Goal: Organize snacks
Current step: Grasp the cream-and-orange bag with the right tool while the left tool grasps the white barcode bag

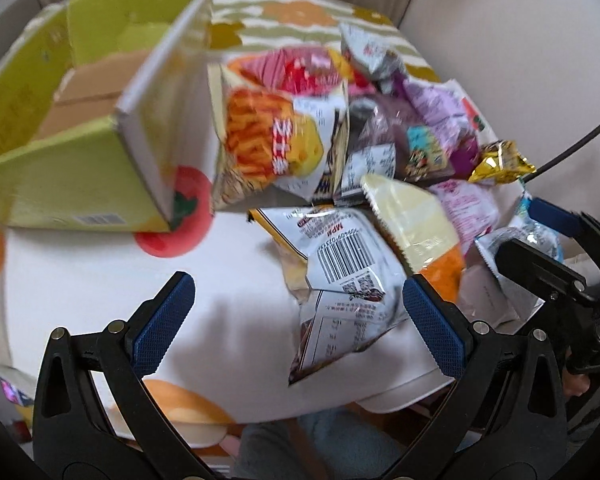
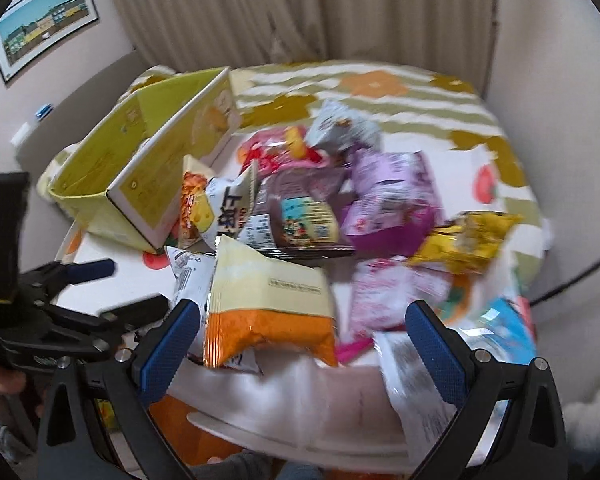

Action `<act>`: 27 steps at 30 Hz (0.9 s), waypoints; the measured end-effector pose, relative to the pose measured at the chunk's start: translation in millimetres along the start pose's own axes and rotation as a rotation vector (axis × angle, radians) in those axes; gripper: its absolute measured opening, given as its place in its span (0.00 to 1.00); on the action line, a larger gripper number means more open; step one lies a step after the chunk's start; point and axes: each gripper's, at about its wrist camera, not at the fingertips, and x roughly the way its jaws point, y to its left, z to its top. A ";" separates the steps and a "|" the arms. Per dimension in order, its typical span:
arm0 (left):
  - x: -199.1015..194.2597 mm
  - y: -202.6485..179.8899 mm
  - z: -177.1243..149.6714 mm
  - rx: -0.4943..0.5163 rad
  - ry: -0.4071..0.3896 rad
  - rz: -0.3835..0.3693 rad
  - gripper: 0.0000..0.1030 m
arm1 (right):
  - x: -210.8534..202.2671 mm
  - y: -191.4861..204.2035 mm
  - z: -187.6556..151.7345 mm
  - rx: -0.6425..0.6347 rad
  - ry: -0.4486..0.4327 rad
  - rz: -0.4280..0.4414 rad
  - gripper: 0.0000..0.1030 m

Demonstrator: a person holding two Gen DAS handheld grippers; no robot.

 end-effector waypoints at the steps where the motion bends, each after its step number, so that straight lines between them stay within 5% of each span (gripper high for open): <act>1: 7.6 0.4 0.4 -0.004 0.014 -0.005 0.99 | 8.3 -1.2 2.1 -0.009 0.018 0.024 1.00; 4: 20.7 2.2 1.7 -0.031 0.024 -0.076 0.99 | 28.9 -5.8 8.0 -0.020 0.056 0.085 1.00; 14: 43.7 -0.4 8.3 -0.060 0.048 -0.149 0.99 | 78.0 -27.9 14.5 0.065 0.195 0.333 0.99; 23: 48.8 -12.8 6.7 -0.008 0.055 -0.146 0.96 | 88.5 -39.6 18.9 0.064 0.250 0.341 0.99; 25: 49.1 -17.6 4.0 0.002 0.058 -0.156 0.90 | 91.5 -38.3 21.1 0.060 0.275 0.352 0.99; 27: 50.3 -24.8 3.5 0.029 0.070 -0.160 0.70 | 96.9 -35.1 23.2 0.048 0.309 0.349 0.99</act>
